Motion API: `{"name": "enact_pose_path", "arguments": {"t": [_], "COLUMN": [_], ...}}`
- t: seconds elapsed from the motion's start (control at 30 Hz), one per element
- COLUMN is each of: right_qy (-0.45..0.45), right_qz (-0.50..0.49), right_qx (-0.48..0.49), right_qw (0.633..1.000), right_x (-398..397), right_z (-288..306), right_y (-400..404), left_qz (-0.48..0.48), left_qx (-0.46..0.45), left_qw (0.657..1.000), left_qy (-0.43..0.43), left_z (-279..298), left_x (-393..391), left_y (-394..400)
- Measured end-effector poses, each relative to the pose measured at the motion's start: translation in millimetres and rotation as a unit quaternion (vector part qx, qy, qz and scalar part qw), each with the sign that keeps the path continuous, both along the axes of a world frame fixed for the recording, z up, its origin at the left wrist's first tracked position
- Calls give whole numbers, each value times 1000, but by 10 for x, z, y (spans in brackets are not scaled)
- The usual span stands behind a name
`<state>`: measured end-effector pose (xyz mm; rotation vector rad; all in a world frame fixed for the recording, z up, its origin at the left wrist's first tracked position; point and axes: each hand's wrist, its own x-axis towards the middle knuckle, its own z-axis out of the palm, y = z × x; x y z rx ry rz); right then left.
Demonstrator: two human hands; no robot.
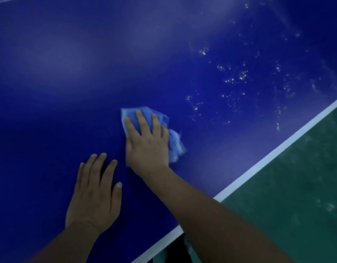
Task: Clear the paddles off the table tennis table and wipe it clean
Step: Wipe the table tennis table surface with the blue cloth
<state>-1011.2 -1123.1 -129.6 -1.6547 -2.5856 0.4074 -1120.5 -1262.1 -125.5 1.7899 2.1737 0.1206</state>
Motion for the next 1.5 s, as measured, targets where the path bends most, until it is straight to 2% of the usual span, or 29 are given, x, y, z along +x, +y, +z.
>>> {"name": "enact_pose_path", "arguments": {"t": [0.1, 0.17, 0.27, 0.4, 0.5, 0.53, 0.6, 0.67, 0.7, 0.73, 0.77, 0.87, 0.97, 1.03, 1.07, 1.13, 1.2, 1.27, 1.3, 1.33, 1.4, 1.47, 1.5], "right_qy": [-3, -31, -74, -69, -48, -44, -37, -37, -41, -47, -59, -123, -61, -50, -53, -54, -52, -46, -53, -68, -70, -35, -22], "right_qz": [16, -4, -148, -373, -460, -462, -400, -250, -162, -110, -104, -261, -432, -460, -445, -354, -186, -60, -53, -80, -234, -410, -467], "right_qx": [-18, -5, 11, -22, -19, -18, 3, 35, 17, -6, -13, 9, -34, -20, -18, -4, 33, 45, 43, 50, 86, 72, 54], "right_qw": [1000, 999, 986, 925, 887, 886, 916, 967, 986, 993, 993, 957, 899, 886, 894, 934, 981, 996, 996, 993, 966, 909, 882], "right_x": [-480, -390, 409, 1640, 1647, 1490, 1021, 617, 537, 602, 794, 1738, 2367, 2224, 2029, 1548, 1212, 1384, 1653, 1953, 2579, 3072, 3196], "right_z": [22, 32, 0, 116, 129, 110, 94, 56, 46, 36, 25, 23, 126, 162, 146, 103, 65, 9, -14, -19, -1, 144, 244], "right_y": [516, 866, 1227, 1244, 1107, 1064, 923, 698, 602, 564, 600, 729, 615, 498, 427, 201, -82, -151, -68, 38, 260, 441, 499], "left_qz": [-3, -6, -3, -8, -10, -11, -9, -9, -5, -1, 1, 0, -1, 0, 0, 1, 5, 3, 3, 4, 2, 4, 3], "left_qx": [2, 2, -1, -4, -1, -2, -1, -3, 0, 2, 4, 7, 3, 7, 7, 6, 8, 13, 16, 17, 16, 17, 18], "left_qw": [1000, 1000, 1000, 1000, 1000, 1000, 1000, 1000, 1000, 1000, 1000, 1000, 1000, 1000, 1000, 1000, 1000, 1000, 1000, 1000, 1000, 1000, 1000], "left_qy": [-10, -12, -11, -4, -2, -2, -6, -9, -10, -10, -10, -11, -5, -3, -2, -2, 0, -2, -6, -7, -3, 0, 1], "left_z": [9, 4, 0, -8, -5, -4, -13, -12, -5, 0, 4, 13, 5, 17, 21, 14, 8, 5, 4, 4, 2, -3, -1], "left_x": [-17, -22, -13, -18, -18, -14, -30, -22, -14, -12, -10, 1, 3, 9, 12, 16, 19, 17, 18, 16, 12, 11, 9], "left_y": [2, 10, -4, -9, -14, -15, -7, -5, -4, -5, -6, 4, 1, -2, -2, -1, -4, -16, -15, -10, -22, -27, -29]}}
